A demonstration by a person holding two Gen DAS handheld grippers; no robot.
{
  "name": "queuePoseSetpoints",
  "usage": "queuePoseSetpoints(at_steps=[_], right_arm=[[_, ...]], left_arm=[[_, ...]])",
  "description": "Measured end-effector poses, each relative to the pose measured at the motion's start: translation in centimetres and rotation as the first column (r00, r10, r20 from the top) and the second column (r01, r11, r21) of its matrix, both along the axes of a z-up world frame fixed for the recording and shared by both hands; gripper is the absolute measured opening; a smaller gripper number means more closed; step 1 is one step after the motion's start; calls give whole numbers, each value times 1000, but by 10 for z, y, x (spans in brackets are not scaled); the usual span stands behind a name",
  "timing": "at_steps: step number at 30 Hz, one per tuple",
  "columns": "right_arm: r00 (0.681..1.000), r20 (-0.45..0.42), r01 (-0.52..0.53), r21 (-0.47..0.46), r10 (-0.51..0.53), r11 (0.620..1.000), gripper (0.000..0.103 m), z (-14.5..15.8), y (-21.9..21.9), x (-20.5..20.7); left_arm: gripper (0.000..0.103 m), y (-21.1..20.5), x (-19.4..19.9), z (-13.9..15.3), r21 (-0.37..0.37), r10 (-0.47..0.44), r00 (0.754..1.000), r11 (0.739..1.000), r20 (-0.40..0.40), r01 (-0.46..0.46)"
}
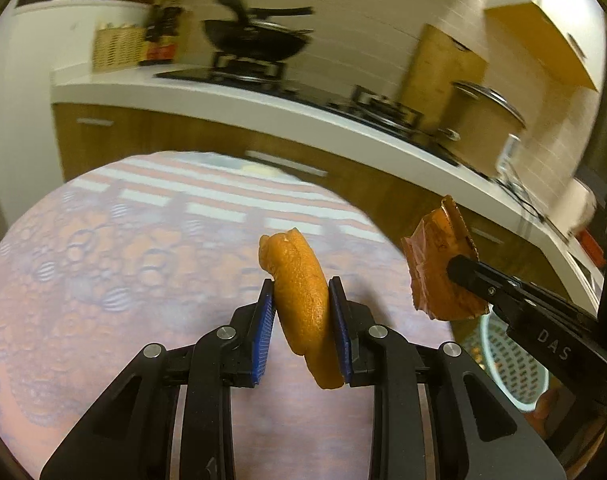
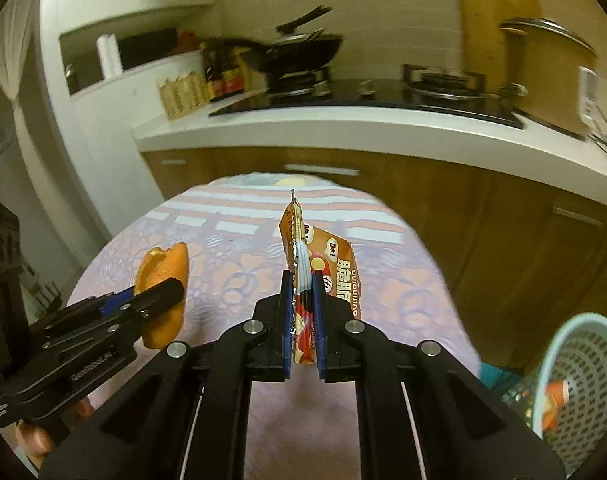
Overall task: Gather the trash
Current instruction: 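Carry peel and wrapper over the wastebasket and open both grippers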
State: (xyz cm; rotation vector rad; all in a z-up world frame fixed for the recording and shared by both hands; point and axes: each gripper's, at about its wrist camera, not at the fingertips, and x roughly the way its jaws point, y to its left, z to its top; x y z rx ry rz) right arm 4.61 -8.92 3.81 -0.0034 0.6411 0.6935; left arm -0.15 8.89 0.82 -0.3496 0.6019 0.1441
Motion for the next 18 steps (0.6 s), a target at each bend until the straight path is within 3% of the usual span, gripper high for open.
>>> queuePoseSetpoints(at_steps=[5, 10, 14, 18], right_arm=[[997, -1, 72, 51, -72, 996, 7, 5, -55, 1], [978, -20, 209, 63, -208, 976, 7, 4, -118, 6], [949, -44, 314, 63, -312, 947, 7, -2, -171, 13], [910, -69, 412, 58, -408, 909, 7, -14, -221, 18]], left_arm=[[26, -51, 16, 11, 25, -97, 995, 995, 11, 97], [26, -104, 39, 15, 27, -200, 980, 979, -11, 201], [26, -149, 58, 12, 26, -298, 954, 954, -29, 299], [26, -199, 82, 3, 15, -402, 913, 915, -65, 404]])
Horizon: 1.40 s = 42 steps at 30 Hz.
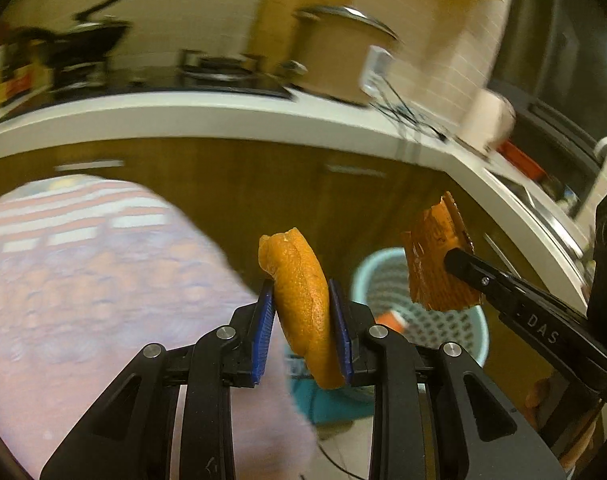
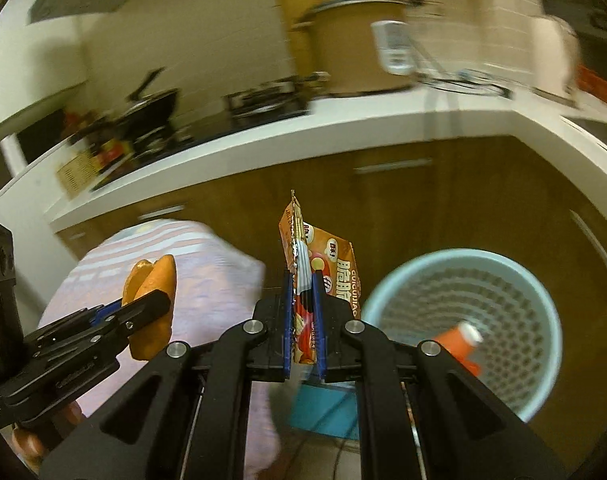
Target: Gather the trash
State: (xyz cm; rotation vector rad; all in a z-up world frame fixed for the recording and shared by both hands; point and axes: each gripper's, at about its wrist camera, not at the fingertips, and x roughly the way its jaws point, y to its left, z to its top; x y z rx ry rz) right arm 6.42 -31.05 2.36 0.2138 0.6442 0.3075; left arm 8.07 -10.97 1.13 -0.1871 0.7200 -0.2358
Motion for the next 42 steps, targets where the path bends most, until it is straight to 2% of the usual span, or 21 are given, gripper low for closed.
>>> queuePoseSetpoints(at_steps=[7, 11, 15, 17, 18, 19, 21, 23, 25, 30, 33, 36, 39, 42], right_arm=[[987, -93, 136, 26, -133, 990, 7, -30, -69, 12], [973, -182, 157, 85, -140, 984, 7, -53, -95, 20], [960, -224, 191, 89, -167, 978, 8, -69, -109, 24], [951, -252, 207, 94, -177, 974, 8, -76, -116, 25], [948, -261, 212, 96, -181, 973, 10, -78, -118, 24], [944, -273, 221, 101, -186, 970, 11, -81, -121, 25], [937, -291, 233, 111, -193, 966, 17, -86, -127, 25], [932, -295, 252, 111, -210, 961, 28, -88, -132, 24], [927, -295, 274, 117, -230, 955, 46, -88, -135, 20], [940, -252, 269, 132, -230, 954, 47, -74, -131, 8], [953, -193, 260, 120, -234, 958, 49, -57, -121, -4], [965, -97, 252, 89, -244, 963, 57, -33, -105, -22], [968, -23, 251, 66, -250, 966, 60, -16, -90, -35], [963, 55, 262, 32, -263, 965, 63, -1, -70, -49]], left_arm=[[26, -63, 37, -31, -61, -147, 983, 988, -108, 141], [27, -94, 55, -50, -101, -232, 958, 971, -167, 218], [29, -117, 64, -64, -100, -280, 943, 959, -180, 265], [33, -122, 67, -67, -92, -284, 942, 958, -176, 272], [45, -124, 69, -67, -84, -281, 945, 959, -169, 270], [54, -125, 68, -67, -83, -278, 947, 960, -159, 268], [56, -126, 68, -67, -92, -292, 945, 955, -146, 281], [57, -125, 69, -65, -103, -303, 941, 952, -150, 290], [58, -122, 66, -62, -99, -299, 943, 953, -146, 287], [64, -101, 49, -42, -89, -273, 959, 960, -78, 266], [70, -81, 37, -28, -105, -251, 967, 964, -37, 246], [76, -53, 18, -13, -116, -199, 980, 973, 21, 200], [80, -32, -5, -2, -14, -103, 988, 994, 115, 105], [83, -21, -29, -2, 103, -14, 975, 995, 222, -9]])
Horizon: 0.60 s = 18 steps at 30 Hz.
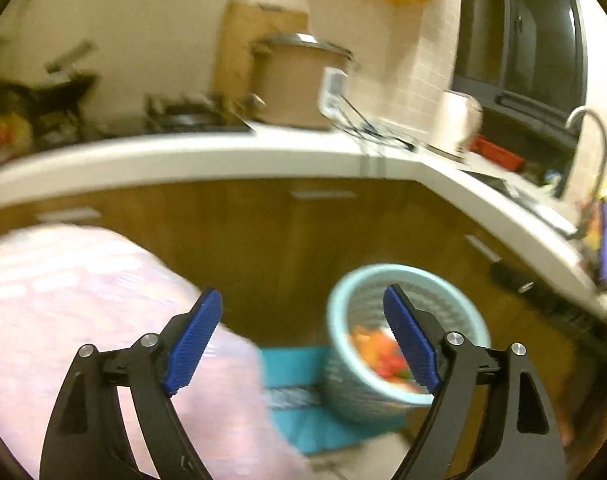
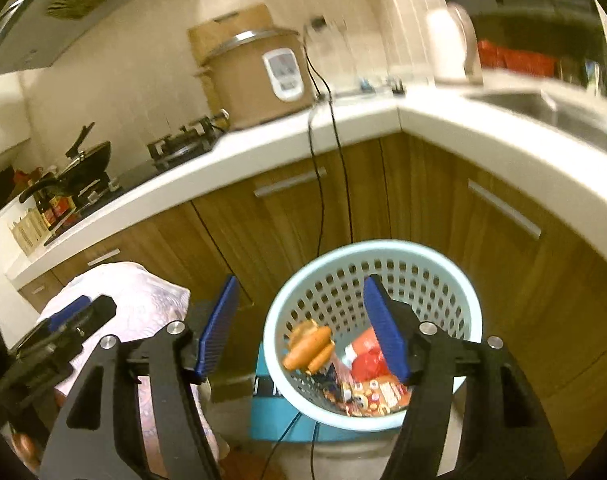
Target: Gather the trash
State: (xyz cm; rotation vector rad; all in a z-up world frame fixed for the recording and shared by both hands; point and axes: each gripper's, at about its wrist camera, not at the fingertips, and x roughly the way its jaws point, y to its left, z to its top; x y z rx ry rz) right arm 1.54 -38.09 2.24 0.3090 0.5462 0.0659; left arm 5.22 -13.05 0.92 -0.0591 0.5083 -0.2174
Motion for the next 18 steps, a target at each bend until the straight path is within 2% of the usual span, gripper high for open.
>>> queuePoseSetpoints(at_steps=[4, 9, 12, 18], right_arm=[[994, 97, 58, -36, -54, 998, 71, 8, 20, -17], [992, 107, 70, -48, -65, 996, 71, 7, 38, -19], [993, 102, 72, -71, -64, 995, 71, 5, 49, -18], [993, 93, 80, -106, -70, 991, 72, 1, 63, -17]], left_arm=[[89, 10, -12, -8, 50, 51, 997, 997, 64, -54], [89, 20, -12, -18, 86, 91, 993, 992, 71, -97], [89, 30, -12, -15, 41, 106, 993, 993, 60, -108], [91, 39, -16, -15, 6, 121, 991, 993, 58, -121]])
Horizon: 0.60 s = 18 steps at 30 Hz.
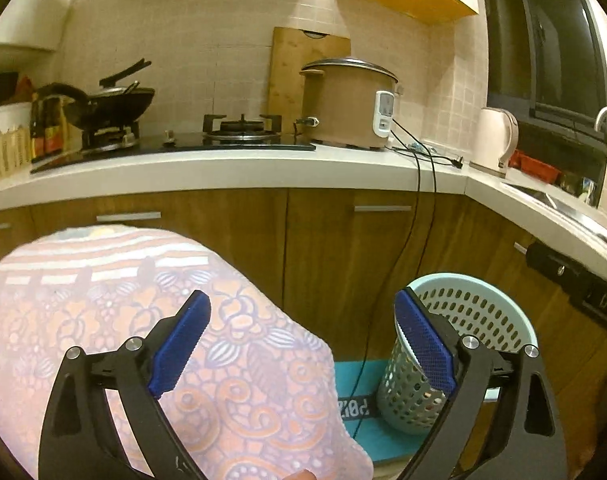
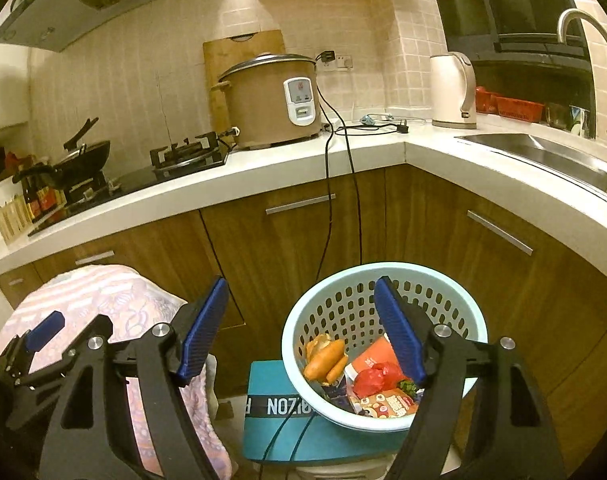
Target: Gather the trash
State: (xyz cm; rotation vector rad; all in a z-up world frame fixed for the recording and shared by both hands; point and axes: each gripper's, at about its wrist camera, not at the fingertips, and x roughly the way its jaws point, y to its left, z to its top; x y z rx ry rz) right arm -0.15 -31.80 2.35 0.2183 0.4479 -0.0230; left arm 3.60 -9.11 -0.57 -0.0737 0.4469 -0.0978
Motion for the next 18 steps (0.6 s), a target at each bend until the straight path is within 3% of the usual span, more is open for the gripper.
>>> queuePoseSetpoints(at_steps=[8, 18], right_arm=[[1000, 17, -4, -32, 4, 999, 72, 4, 7, -1], [1000, 12, -10, -6, 10, 1000, 73, 4, 4, 0]], left_arm=[[92, 4, -2, -2, -10, 9, 1000, 1000, -8, -9], [92, 18, 2, -4, -64, 31, 999, 997, -34, -33]])
